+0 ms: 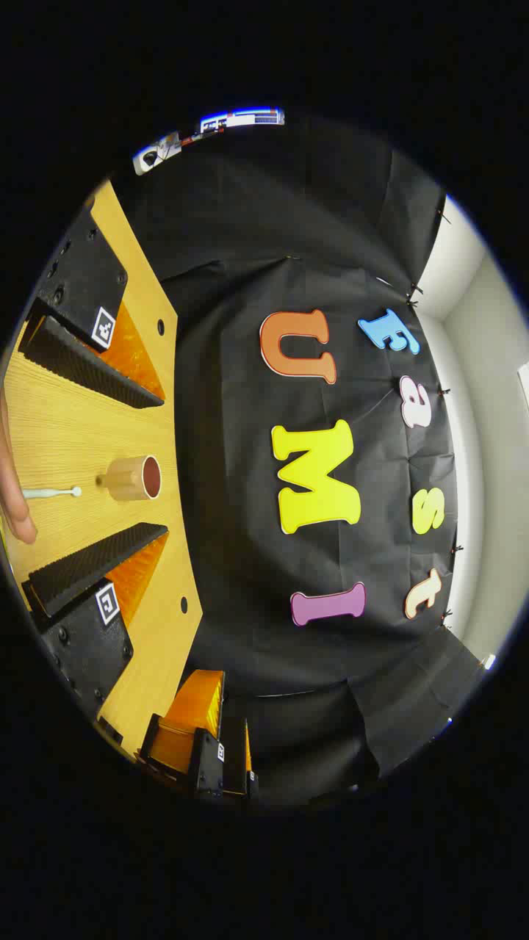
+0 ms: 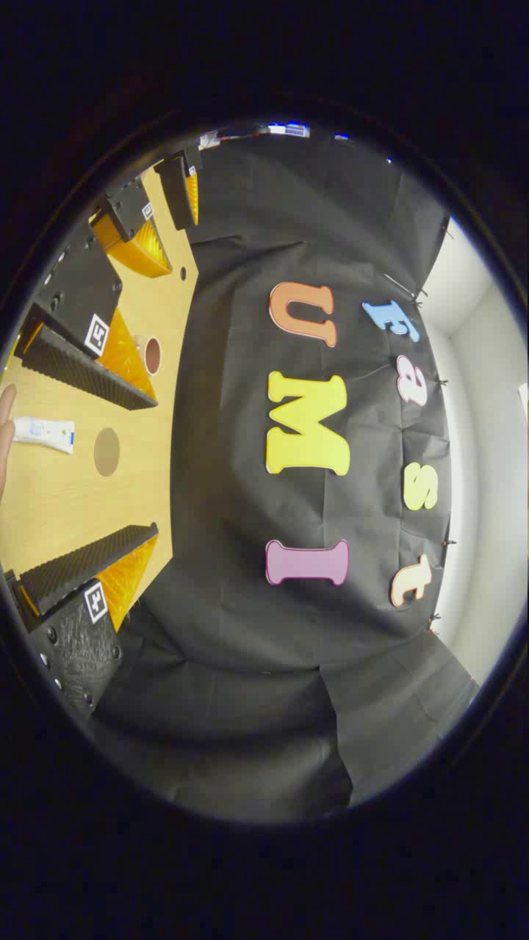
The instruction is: Put the toothbrush and toothpaste on the desktop into the cup, then pick up the cup and place it on the coaster on the desktop.
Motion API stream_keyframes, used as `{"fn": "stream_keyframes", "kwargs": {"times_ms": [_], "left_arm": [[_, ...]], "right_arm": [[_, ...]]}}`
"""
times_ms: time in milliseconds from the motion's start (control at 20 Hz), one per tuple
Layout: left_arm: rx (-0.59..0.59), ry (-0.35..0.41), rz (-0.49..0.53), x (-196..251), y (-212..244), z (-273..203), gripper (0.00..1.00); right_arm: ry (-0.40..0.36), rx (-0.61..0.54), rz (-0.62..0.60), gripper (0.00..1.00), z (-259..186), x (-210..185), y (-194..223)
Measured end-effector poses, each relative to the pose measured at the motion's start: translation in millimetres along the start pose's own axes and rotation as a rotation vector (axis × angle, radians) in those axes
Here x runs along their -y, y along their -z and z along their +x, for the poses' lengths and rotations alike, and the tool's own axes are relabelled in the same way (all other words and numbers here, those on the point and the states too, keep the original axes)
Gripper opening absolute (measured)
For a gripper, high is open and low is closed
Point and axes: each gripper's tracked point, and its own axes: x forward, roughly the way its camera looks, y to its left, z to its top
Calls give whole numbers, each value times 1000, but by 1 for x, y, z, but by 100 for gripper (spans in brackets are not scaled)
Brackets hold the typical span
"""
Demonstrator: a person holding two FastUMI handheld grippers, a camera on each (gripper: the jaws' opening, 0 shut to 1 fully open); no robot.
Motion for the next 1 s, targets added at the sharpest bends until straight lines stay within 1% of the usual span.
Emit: {"fn": "stream_keyframes", "kwargs": {"times_ms": [100, 150, 200, 350, 450, 500, 550, 700, 750, 800, 950, 1000], "left_arm": [[-5, 7, -14, 1, 3, 2, 99], [-9, 25, -35, 5, 3, 1, 99], [-12, 34, -46, 6, 3, 1, 99], [-7, 14, -52, -1, 4, 4, 99], [-32, 23, -72, 1, 11, 7, 99], [-50, 26, -83, 1, 16, 9, 99], [-62, 26, -92, 0, 19, 12, 99], [-80, 21, -107, -2, 25, 15, 99], [-86, 23, -112, 0, 26, 15, 99], [-95, 28, -117, 3, 29, 15, 100], [-111, 31, -119, 5, 34, 17, 99], [-125, 36, -122, 7, 38, 19, 99]], "right_arm": [[2, -7, 4, 95, -1, 3, 2], [0, -5, 4, 97, -3, 2, 1], [0, 2, -3, 95, -4, 2, 0], [-1, 8, -17, 95, -4, 1, 0], [-4, -3, -2, 95, -3, 3, 3], [1, -6, 2, 97, -2, 6, 4], [8, -7, 5, 95, -1, 10, 5], [15, 3, 1, 95, -1, 12, 3], [20, 5, -1, 94, -2, 14, 4], [23, 7, 1, 95, -3, 17, 5], [30, 6, 4, 95, -3, 23, 9], [33, 2, 5, 97, -2, 25, 10]]}}
